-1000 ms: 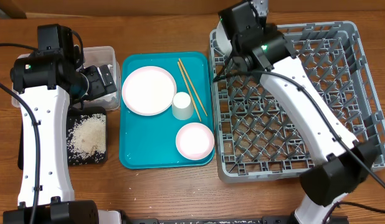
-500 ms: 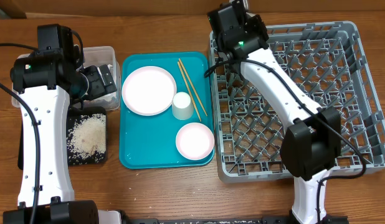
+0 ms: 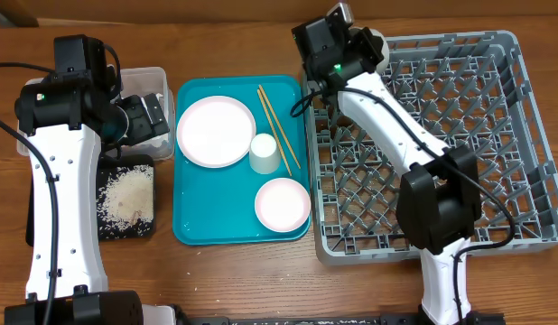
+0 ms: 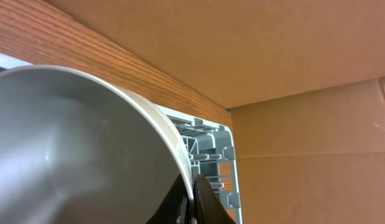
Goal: Sort waste into correct bins and load items into the dishwasher
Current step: 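Carry the white bowl with the right gripper into the rack's back corner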
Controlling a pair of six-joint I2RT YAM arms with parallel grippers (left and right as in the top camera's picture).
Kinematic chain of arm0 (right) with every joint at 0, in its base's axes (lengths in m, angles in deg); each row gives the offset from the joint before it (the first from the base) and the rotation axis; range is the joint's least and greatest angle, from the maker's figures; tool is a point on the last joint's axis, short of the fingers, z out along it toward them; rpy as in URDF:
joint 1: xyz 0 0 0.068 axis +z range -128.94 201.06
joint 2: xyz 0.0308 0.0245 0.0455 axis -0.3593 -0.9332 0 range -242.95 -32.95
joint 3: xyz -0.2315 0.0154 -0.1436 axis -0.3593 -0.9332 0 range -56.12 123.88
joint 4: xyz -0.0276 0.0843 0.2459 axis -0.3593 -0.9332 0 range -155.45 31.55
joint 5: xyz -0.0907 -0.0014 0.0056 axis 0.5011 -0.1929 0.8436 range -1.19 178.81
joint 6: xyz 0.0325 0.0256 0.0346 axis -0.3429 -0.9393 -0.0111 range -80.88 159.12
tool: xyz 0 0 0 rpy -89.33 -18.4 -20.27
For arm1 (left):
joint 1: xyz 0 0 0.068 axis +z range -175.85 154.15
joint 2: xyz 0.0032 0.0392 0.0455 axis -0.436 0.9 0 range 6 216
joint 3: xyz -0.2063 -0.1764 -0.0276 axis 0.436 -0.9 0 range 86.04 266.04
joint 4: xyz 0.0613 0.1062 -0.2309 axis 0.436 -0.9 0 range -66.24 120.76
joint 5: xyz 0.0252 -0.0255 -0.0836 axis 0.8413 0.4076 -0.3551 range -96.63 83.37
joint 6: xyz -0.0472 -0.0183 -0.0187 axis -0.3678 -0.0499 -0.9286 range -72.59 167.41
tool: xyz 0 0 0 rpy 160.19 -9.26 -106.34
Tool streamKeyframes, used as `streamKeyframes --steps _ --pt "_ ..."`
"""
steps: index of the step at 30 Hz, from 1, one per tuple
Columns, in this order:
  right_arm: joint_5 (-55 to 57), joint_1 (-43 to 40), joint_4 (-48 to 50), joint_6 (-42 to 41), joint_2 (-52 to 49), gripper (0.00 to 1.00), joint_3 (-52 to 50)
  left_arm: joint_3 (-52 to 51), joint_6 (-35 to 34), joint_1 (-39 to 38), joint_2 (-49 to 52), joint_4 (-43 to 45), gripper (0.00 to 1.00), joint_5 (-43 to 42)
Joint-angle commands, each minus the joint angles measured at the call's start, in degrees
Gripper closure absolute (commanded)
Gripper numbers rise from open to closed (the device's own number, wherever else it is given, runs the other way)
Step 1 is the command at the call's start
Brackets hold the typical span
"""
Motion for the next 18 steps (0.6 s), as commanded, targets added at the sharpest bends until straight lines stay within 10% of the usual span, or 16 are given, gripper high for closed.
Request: streamKeyframes --steps 1,13,18 --pt "2.7 1.3 0.3 0.4 -1.7 0.96 0.1 0.6 0.5 0.2 -0.1 0.1 0.00 0.6" --pt "4.8 4.3 -3.7 0.3 -4.0 0.94 0.1 0.6 0.5 0.2 -0.1 0.1 0.00 0.6" --pt "4.8 5.7 -7.6 0.2 -4.0 0.73 0.1 0.6 0.5 0.2 -0.1 0.0 0.00 0.6"
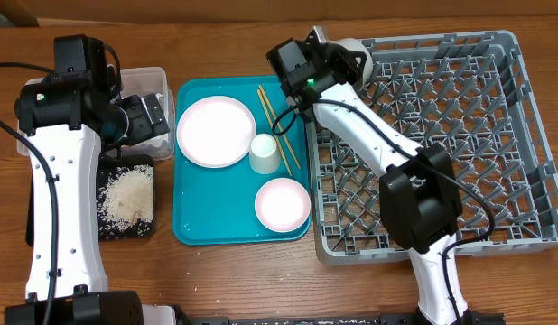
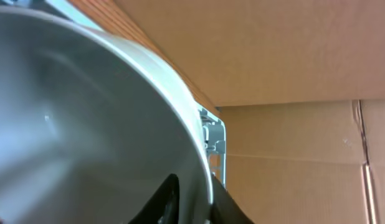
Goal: Sort waste into correct bins and load items into the dishwasher
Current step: 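Carry the white bowl with the right gripper into the rack's back corner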
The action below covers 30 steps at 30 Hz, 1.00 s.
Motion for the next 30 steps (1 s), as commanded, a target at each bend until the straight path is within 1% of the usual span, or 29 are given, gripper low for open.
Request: streamKeyframes --steps 1,3,5,6,8,11,14,15,18,19,20,22,26,28,30 --pt "-0.5 1.4 -2.1 -0.3 -0.6 0.65 0.0 0.6 0.5 0.2 -0.1 0.1 0.00 0.6" --pt "-0.5 2.1 -2.9 -0.3 -0.6 0.45 0.0 0.6 0.5 0.2 -0.1 0.1 0.00 0.6" --pt "-0.5 3.0 -3.1 -0.3 -0.6 0.29 0.0 0.6 0.5 0.2 -0.1 0.1 0.00 0.6" --pt "-0.5 3.5 -3.2 -0.2 -0.6 0.22 0.0 0.6 0.5 0.2 -0.1 0.0 0.00 0.6" --pt "-0.5 4.3 -3.2 -0.3 -0.6 0.15 0.0 0.6 0.5 0.2 -0.1 0.0 0.00 0.6" --pt "-0.9 5.8 -3.2 -0.3 -0.6 0.11 0.0 0.6 0.5 0.2 -0.1 0.1 0.00 0.6" --pt "-3.3 7.0 -3.2 -0.3 -0.6 0.11 0.0 0.6 0.5 0.2 -0.1 0.0 0.00 0.6" --pt "-3.9 7.2 -3.2 -1.0 -0.5 0.11 0.0 0.6 0.5 0.2 -0.1 0.0 0.00 0.6" --pt "-5.1 7.4 -3.4 -5.7 0.1 0.06 0.1 0.6 0.5 0.2 -0.1 0.1 0.00 0.6" --pt "-6.4 7.4 -3.7 -6.6 0.5 0.06 0.1 0.6 0.5 0.2 -0.1 0.1 0.00 0.6" --pt "-9.1 7.4 -4.4 -7.2 1.4 0.08 0.1 0.6 0.5 0.2 -0.1 0.0 0.00 0.6" --pt "-14.4 7.0 -4.8 -10.8 3.4 0.08 0.1 0.6 0.5 0.2 -0.1 0.1 0.00 0.6" --pt "-28.7 4.0 -5.0 -21.1 9.4 0.00 0.1 0.6 0.5 0.2 -0.1 0.0 0.00 0.6" --pt "-36.6 1.3 -5.6 -27.1 12.8 0.00 0.1 0.6 0.5 0.2 -0.1 0.1 0.00 0.6" --pt "-43.8 -1.3 -7.7 -30.4 15.5 0.00 0.1 0.6 0.5 0.2 -0.1 0.0 0.00 0.6"
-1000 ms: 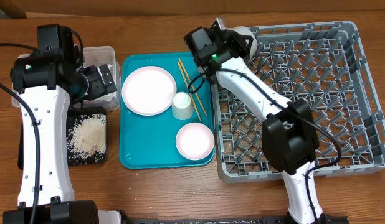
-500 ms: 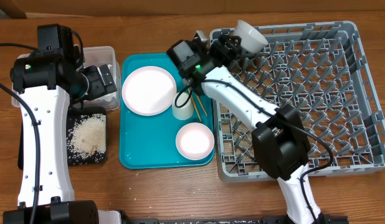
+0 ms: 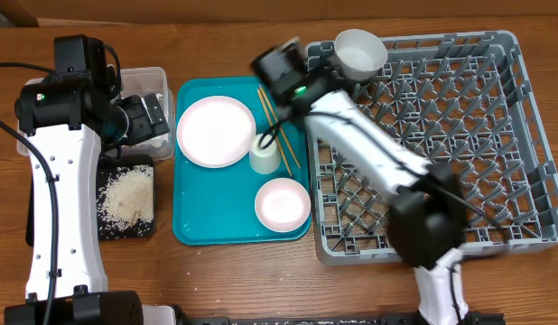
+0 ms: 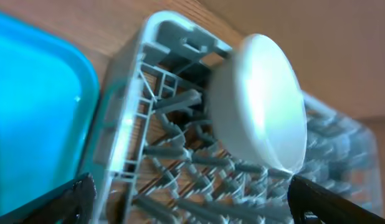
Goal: Sort waste into correct bins and load items into the dishwasher
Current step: 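Carry the white bowl with the right gripper into the rack's back corner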
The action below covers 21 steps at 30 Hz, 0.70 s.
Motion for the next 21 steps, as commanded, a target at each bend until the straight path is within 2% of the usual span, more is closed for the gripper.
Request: streamKeyframes --steps 1,7,9,10,12,17,21 --pt "-19.3 -6.2 -2.3 -11.6 10.0 0.00 0.6 0.6 0.5 0.2 -0.1 0.1 0.00 0.6" --pt "-32.5 -19.1 -3.8 -27.5 13.2 0.01 0.6 0.6 0.5 0.2 -0.1 0.0 0.00 0.6" --pt "-37.3 -23.6 -2.8 -33.4 12.6 0.06 0.5 0.6 0.5 0.2 -0.1 0.0 0.00 0.6" --pt "-41.2 -26.1 -1.4 -36.2 11.9 0.13 0.5 0.6 0.5 0.2 -0.1 0.1 0.00 0.6" --pt "-44.5 -28.2 0.9 -37.6 10.8 0.23 0.5 0.6 0.5 0.2 -0.1 0.1 0.00 0.6" --pt "-44.2 -28.8 2.9 -38.9 8.3 0.32 0.5 0.6 0.5 0.2 -0.1 0.1 0.00 0.6" --pt "-44.2 -28.2 2.2 -39.1 5.1 0.44 0.5 0.6 0.5 0.2 -0.1 0.1 0.00 0.6"
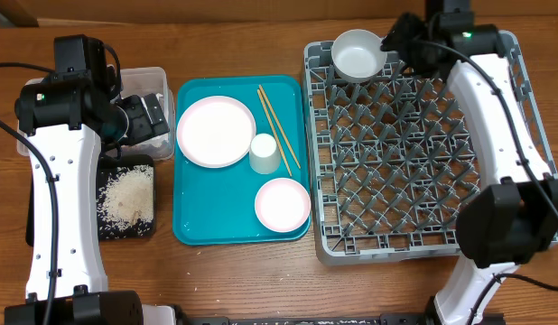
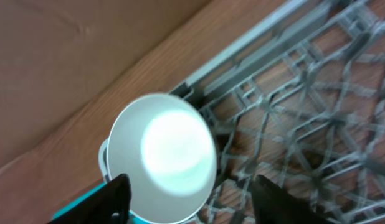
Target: Sort waste into correct bins and load items into the dishwasher
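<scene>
A white bowl (image 1: 356, 54) sits open side up in the far-left corner of the grey dish rack (image 1: 423, 153). The right wrist view shows that bowl (image 2: 164, 155) from above, on the rack's corner. My right gripper (image 1: 395, 41) hovers just right of the bowl, open, with both dark fingers (image 2: 118, 199) spread wide and nothing between them. My left gripper (image 1: 148, 116) hangs over the clear bin (image 1: 153, 81); how its jaws stand cannot be made out. On the teal tray (image 1: 189, 226) lie a white plate (image 1: 214, 131), a white cup (image 1: 265, 153), a small white bowl (image 1: 283, 203) and chopsticks (image 1: 279, 126).
A black tray with spilled rice (image 1: 125, 199) lies at the left, in front of the clear bin. The rack's tines fill the right half of the table. A brown cardboard wall stands behind the table.
My right arm has moved from the tray's far edge, left of the bowl, to the rack's far side, right of the bowl. The bowl stays in the rack corner. The gripper is still open.
First my right gripper was shut on the white bowl near the rack's far-left corner, and it still held the bowl a moment later. Then the bowl rested in that corner with the gripper open beside it. Now the gripper is on the bowl's other side.
</scene>
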Controlling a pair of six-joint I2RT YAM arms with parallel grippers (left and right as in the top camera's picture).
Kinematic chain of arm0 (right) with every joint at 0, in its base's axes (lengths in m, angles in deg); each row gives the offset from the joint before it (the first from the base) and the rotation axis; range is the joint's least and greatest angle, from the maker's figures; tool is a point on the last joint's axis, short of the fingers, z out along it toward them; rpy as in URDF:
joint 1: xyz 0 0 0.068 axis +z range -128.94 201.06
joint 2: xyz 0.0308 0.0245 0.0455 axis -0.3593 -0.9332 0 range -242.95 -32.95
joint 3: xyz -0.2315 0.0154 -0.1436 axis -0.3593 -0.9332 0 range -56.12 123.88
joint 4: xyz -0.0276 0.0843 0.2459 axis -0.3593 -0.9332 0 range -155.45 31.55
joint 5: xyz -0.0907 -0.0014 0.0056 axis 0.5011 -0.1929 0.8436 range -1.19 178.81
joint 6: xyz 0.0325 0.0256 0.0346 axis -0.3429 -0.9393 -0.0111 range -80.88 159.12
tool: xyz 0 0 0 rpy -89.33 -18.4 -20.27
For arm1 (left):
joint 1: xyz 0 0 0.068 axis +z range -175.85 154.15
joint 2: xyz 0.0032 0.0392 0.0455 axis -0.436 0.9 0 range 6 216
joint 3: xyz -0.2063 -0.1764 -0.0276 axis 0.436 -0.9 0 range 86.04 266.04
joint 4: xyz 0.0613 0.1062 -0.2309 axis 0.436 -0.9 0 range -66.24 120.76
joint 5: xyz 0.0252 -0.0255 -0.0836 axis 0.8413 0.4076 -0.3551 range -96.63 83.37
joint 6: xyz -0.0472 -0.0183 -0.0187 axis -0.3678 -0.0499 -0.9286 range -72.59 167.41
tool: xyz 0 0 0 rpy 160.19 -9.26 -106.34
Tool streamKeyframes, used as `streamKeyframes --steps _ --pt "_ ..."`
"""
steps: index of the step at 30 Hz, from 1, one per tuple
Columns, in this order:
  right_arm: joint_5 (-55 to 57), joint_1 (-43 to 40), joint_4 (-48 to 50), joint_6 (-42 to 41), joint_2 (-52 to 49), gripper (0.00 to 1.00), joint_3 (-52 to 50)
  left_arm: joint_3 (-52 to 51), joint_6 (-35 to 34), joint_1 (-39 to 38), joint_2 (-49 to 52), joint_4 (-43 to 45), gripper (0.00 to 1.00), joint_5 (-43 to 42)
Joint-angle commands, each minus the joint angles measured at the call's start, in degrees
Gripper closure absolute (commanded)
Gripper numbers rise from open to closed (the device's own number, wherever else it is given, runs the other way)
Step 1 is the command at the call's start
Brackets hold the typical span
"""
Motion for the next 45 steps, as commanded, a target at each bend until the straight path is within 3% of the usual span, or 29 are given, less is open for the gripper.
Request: streamKeyframes --steps 1,11,16,25,29,33,37,45 --pt "-1.9 1.0 -0.7 -2.1 -3.6 0.47 0.3 0.6 0.5 0.2 -0.1 0.0 0.00 0.6" --pt "-2.2 1.3 -2.2 -3.6 -8.4 0.71 0.3 0.6 0.5 0.2 -0.1 0.0 0.00 0.6" --pt "-2.1 1.3 -2.2 -3.5 -9.1 0.94 0.3 0.6 0.5 0.2 -0.1 0.1 0.00 0.6" --pt "-1.3 1.2 -4.1 -2.3 -8.1 0.96 0.3 0.6 0.5 0.2 -0.1 0.0 0.00 0.6" --pt "4.5 1.2 -7.0 -1.3 -3.3 0.96 0.4 0.6 0.5 0.2 -0.1 0.1 0.00 0.6" --pt "13.8 1.9 -8.6 -1.3 3.1 0.96 0.4 0.6 0.5 0.2 -0.1 0.1 0.00 0.6" --pt "32.4 6.1 -11.3 0.2 8.0 0.96 0.4 0.6 0.5 0.2 -0.1 0.1 0.00 0.6" --pt "68.6 23.3 -12.7 10.5 3.2 0.96 0.4 0.6 0.5 0.2 -0.1 0.0 0.00 0.6"
